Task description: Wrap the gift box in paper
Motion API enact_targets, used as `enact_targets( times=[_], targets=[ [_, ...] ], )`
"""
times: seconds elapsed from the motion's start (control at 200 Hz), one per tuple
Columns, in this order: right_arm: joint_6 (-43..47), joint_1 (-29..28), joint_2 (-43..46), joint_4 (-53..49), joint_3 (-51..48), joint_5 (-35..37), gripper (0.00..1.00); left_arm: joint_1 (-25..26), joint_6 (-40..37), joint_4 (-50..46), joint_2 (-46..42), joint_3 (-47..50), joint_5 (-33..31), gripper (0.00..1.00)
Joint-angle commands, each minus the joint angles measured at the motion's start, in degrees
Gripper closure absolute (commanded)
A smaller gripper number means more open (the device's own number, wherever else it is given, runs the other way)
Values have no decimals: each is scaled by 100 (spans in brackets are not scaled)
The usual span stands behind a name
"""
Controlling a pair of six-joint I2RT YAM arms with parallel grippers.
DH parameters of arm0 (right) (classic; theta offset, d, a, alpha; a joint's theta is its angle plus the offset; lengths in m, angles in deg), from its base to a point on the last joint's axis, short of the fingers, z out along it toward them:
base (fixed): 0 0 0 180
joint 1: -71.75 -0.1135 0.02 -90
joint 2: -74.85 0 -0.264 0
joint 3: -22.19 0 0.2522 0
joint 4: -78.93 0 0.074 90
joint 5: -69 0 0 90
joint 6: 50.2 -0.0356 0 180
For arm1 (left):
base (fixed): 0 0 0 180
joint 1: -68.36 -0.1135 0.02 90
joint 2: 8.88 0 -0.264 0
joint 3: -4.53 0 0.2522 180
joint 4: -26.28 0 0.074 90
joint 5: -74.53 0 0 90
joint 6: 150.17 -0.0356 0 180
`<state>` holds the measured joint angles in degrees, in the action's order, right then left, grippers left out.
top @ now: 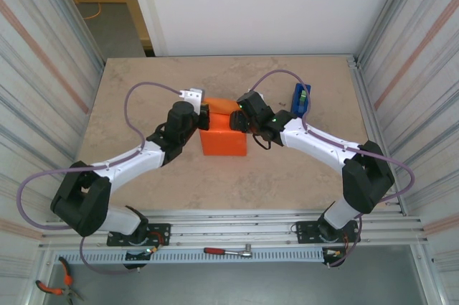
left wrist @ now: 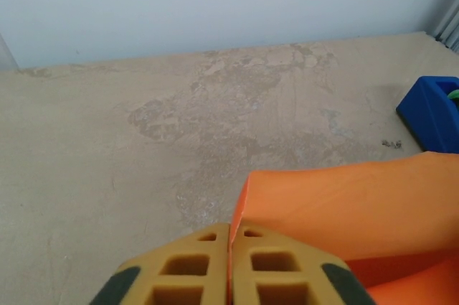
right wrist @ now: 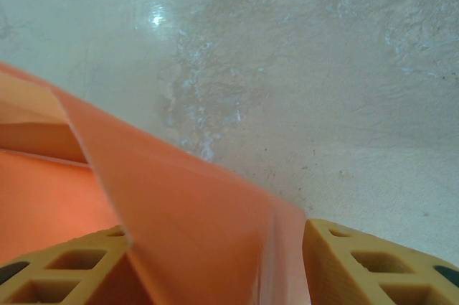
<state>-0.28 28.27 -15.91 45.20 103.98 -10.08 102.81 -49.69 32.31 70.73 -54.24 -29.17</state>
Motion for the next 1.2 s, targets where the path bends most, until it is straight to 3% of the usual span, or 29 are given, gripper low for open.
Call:
enact_targets(
  times=[0.0,0.1,0.18,0.732,0.902,1.192],
  targets=[
    [-8,-107,-264,-699,-235,-76,45,-49,60,104,-338,-22,-6,53],
    [-6,-106,-269,-677,-237,-81,45,-46,383,188,-689,281,129,31],
    [0,-104,-282,-659,-246,-93,45,-23,650,322,-885,548,165,27],
    [9,-107,-303,-649,-246,-144,45,193,614,456,-102,415,-275,26],
    [124,-92,-278,-733,-89,-222,44,194,610,416,143,423,-707,30],
    [272,29,97,-921,425,-227,38,262,758,407,145,599,-773,40]
  ],
)
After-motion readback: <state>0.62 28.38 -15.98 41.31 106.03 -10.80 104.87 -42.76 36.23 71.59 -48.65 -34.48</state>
